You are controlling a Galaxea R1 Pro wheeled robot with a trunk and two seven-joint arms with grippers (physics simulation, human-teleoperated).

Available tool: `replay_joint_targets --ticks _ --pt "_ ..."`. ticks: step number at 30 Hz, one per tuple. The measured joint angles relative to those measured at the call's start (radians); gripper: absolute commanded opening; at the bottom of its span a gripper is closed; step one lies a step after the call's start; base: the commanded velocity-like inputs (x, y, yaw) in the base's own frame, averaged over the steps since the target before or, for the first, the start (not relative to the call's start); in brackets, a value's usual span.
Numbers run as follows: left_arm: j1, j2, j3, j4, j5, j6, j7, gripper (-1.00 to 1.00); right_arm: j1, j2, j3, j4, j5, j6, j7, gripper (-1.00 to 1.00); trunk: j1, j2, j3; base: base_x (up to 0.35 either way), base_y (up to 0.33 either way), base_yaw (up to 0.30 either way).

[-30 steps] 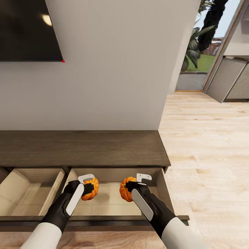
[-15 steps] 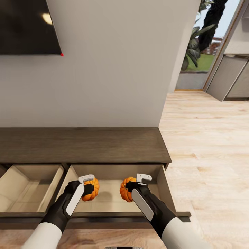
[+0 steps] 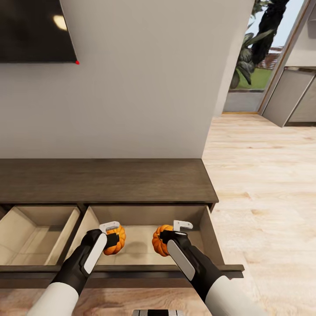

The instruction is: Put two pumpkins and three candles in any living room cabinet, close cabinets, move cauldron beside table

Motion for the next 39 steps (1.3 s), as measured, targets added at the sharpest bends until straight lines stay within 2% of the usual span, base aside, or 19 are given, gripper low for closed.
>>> replay_joint_targets --ticks 24,32,39 --pt "0.0 0.0 -0.001 -0.011 0.001 0.001 0.001 -1.0 0.0 0.0 0.0 0.0 0.002 0.0 0.0 -1.0 0.0 0.0 0.0 0.033 0.0 0.0" --pt "0.0 0.0 -0.001 -0.008 0.003 0.002 0.001 -1.0 0.0 -0.001 0.0 0.0 0.002 0.001 0.0 -1.0 0.031 -0.056 -0.025 0.0 0.0 0.0" --pt "0.0 0.0 -0.001 -0.003 0.003 0.002 0.001 -1.0 0.0 -0.001 0.0 0.0 0.002 0.001 0.0 -1.0 0.034 -0.058 -0.052 0.0 0.0 0.0"
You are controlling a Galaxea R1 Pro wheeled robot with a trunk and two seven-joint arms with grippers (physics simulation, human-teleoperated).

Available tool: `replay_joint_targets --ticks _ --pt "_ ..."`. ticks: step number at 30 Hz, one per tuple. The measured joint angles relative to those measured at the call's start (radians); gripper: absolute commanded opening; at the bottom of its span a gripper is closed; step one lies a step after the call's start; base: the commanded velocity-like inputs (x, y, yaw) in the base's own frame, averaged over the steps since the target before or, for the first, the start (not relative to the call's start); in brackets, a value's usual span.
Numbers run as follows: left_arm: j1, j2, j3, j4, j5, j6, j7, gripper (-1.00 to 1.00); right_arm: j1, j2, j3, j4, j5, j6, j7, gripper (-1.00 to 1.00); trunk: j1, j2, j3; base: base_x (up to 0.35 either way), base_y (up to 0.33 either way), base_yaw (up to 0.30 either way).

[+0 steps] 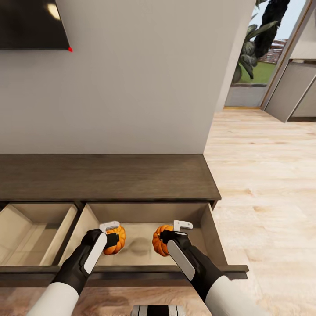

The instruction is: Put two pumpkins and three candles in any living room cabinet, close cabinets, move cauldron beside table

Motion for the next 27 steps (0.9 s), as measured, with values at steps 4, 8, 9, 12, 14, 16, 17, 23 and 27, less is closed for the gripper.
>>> replay_joint_targets --ticks 4,8,9,12,14,16,17,23,27 --pt "0.0 0.0 0.0 -0.001 0.0 0.0 0.0 -1.0 0.0 0.0 0.0 0.0 0.0 0.0 0.0 -1.0 0.002 -0.001 -0.015 0.0 0.0 0.0" --pt "0.0 0.0 0.0 -0.001 0.0 0.0 0.0 -1.0 0.0 0.0 0.0 0.0 0.0 0.0 0.0 -1.0 0.004 -0.002 -0.031 0.0 0.0 0.0" --pt "0.0 0.0 0.0 -0.001 0.0 0.0 0.0 -1.0 0.0 0.0 0.0 0.0 0.0 0.0 0.0 -1.0 0.004 -0.002 -0.035 0.0 0.0 0.0" --pt "0.0 0.0 0.0 -0.002 -0.001 0.0 0.001 -1.0 0.0 0.001 0.0 0.0 0.002 0.0 0.0 -1.0 0.004 -0.002 -0.039 0.0 0.0 0.0" --pt "0.0 0.0 0.0 -0.005 -0.001 -0.001 0.001 -1.0 0.0 0.001 0.0 0.0 0.001 -0.001 0.0 1.0 0.004 -0.002 -0.039 0.0 0.0 0.0" --pt "0.0 0.0 0.0 -0.006 -0.002 -0.001 0.001 -1.0 0.0 0.001 0.0 0.0 0.001 -0.001 -0.001 1.0 0.004 -0.002 -0.039 0.0 0.0 0.0" --pt "0.0 0.0 0.0 -0.007 -0.002 0.0 0.001 -1.0 0.0 0.002 0.0 0.0 0.001 -0.001 -0.001 1.0 0.004 -0.002 -0.039 0.0 0.0 0.0" --pt "0.0 0.0 0.0 -0.007 -0.002 0.0 0.002 -1.0 0.0 0.002 0.0 0.0 0.001 0.0 -0.001 1.0 0.004 -0.002 -0.039 0.0 0.0 0.0" --pt "0.0 0.0 0.001 -0.008 -0.003 -0.001 0.002 1.0 0.0 0.002 0.0 0.0 0.001 0.0 -0.001 1.0 0.004 -0.002 -0.039 0.0 0.0 0.0"
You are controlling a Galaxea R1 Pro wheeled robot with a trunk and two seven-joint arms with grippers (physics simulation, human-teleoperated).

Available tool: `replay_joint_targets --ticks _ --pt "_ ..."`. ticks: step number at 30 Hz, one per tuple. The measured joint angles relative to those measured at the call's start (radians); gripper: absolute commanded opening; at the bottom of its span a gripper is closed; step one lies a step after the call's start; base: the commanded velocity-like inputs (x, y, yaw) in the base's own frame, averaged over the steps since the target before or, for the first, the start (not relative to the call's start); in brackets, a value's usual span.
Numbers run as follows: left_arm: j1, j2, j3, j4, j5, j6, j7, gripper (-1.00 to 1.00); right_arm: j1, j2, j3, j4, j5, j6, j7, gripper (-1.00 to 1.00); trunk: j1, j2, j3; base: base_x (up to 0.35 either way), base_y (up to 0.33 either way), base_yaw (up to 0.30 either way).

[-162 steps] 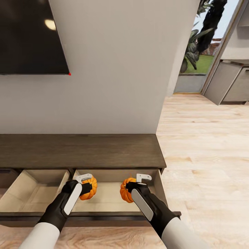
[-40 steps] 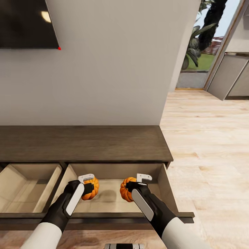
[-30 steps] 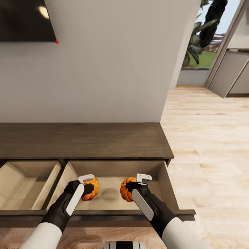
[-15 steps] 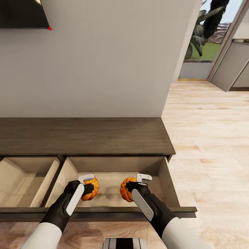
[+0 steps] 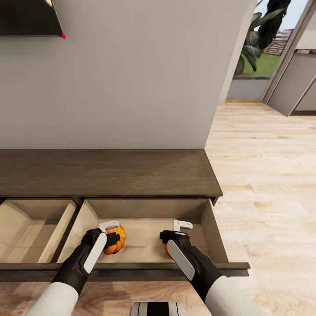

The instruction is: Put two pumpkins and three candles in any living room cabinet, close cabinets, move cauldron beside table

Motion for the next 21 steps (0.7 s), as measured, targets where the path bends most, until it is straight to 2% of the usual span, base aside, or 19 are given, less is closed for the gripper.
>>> replay_joint_targets --ticks 6,21 --pt "0.0 0.001 0.0 -0.001 0.004 0.0 0.0 1.0 0.0 0.0 0.0 0.0 0.0 0.0 0.0 1.0 0.0 0.0 0.0 0.0 0.0 0.0" --pt "-0.001 0.001 0.007 -0.014 0.01 0.015 -0.011 1.0 0.0 -0.004 -0.004 -0.003 -0.009 0.011 -0.002 1.0 -0.007 0.003 0.058 0.0 0.0 0.0"
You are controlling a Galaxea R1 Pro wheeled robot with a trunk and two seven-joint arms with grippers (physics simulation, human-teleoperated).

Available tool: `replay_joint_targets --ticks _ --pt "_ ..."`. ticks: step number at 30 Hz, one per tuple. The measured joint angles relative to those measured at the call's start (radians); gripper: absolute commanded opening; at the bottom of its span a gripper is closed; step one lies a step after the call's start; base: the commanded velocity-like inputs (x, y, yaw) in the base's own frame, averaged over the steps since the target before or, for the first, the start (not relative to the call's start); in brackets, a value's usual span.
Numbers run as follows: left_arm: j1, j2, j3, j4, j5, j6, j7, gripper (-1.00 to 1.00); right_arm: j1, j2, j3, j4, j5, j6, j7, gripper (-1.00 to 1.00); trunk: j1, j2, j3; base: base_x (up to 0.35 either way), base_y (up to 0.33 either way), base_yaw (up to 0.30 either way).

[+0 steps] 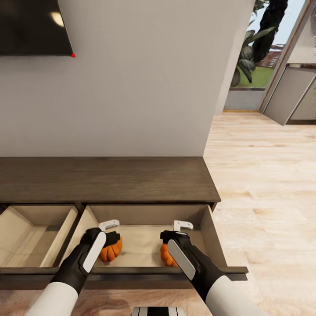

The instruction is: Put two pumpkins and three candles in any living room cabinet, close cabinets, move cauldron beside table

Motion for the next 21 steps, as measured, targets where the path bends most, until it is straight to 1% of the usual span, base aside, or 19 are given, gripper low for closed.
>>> replay_joint_targets --ticks 2,4,5,6,8,10,14,17,19,21 --pt "0.0 0.001 0.002 -0.01 0.005 0.007 0.0 1.0 0.0 -0.001 -0.004 -0.001 -0.002 0.004 0.0 1.0 -0.001 0.001 0.008 0.0 0.0 0.0" --pt "0.001 0.002 0.007 -0.032 0.021 0.053 -0.001 1.0 0.0 -0.001 -0.006 -0.004 -0.004 0.007 -0.003 1.0 -0.009 0.014 0.014 0.0 0.0 0.0" --pt "0.0 0.003 0.015 -0.053 0.035 0.093 -0.001 1.0 0.0 -0.002 -0.006 -0.009 -0.005 0.009 -0.004 1.0 -0.012 0.021 0.017 0.0 0.0 0.0" --pt "0.001 0.004 0.024 -0.068 0.046 0.119 -0.001 1.0 0.0 -0.002 -0.006 -0.013 -0.005 0.01 -0.005 1.0 -0.016 0.028 0.02 0.0 0.0 0.0" --pt "0.001 0.004 0.046 -0.09 0.066 0.151 -0.001 1.0 0.0 -0.002 -0.007 -0.017 -0.005 0.017 -0.005 1.0 -0.024 0.042 0.027 0.0 0.0 0.0" --pt "0.001 0.006 0.062 -0.1 0.081 0.167 -0.001 1.0 0.0 -0.002 -0.008 -0.019 -0.005 0.027 -0.006 1.0 -0.032 0.056 0.033 0.0 0.0 0.0" --pt "0.001 0.008 0.07 -0.104 0.088 0.175 -0.004 1.0 0.0 -0.003 -0.009 -0.022 -0.011 0.032 -0.004 1.0 -0.047 0.084 0.045 0.0 0.0 0.0" --pt "0.001 0.01 0.072 -0.106 0.107 0.177 -0.005 1.0 0.0 -0.004 -0.009 -0.043 -0.046 0.033 0.001 1.0 -0.058 0.105 0.055 0.0 0.0 0.0" --pt "0.001 0.017 0.073 -0.107 0.142 0.188 -0.005 1.0 0.0 -0.004 -0.009 -0.093 -0.093 0.037 0.003 1.0 -0.066 0.119 0.061 0.0 0.0 0.0" --pt "0.001 0.027 0.073 -0.108 0.183 0.197 -0.005 1.0 0.0 -0.004 -0.01 -0.146 -0.135 0.059 0.004 1.0 -0.074 0.133 0.067 0.0 0.0 0.0"
